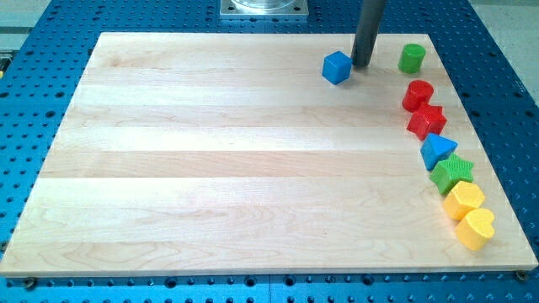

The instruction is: Push the triangle along with the cube to the top center of the board

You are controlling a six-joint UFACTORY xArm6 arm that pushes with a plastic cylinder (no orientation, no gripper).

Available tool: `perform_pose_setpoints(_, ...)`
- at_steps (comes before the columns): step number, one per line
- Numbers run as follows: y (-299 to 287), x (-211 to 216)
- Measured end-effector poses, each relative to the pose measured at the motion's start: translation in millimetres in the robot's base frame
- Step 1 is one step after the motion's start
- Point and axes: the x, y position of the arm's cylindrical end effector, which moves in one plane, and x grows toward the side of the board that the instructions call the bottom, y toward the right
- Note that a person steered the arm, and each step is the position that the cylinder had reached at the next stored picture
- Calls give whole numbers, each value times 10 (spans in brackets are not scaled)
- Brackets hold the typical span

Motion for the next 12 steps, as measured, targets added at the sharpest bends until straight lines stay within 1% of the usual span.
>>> perform_pose_setpoints(1,-386,250)
perform_pose_setpoints(2,-586,289)
perform_pose_setpoints(3,-587,283)
perform_pose_setpoints(6,49,225)
perform_pose_setpoints(7,49,477)
perform_pose_setpoints(8,549,551)
perform_pose_setpoints(9,1260,624)
perform_pose_setpoints(10,1305,1397)
perform_pose_setpoints(11,1058,2060)
perform_pose_setpoints(12,639,2055)
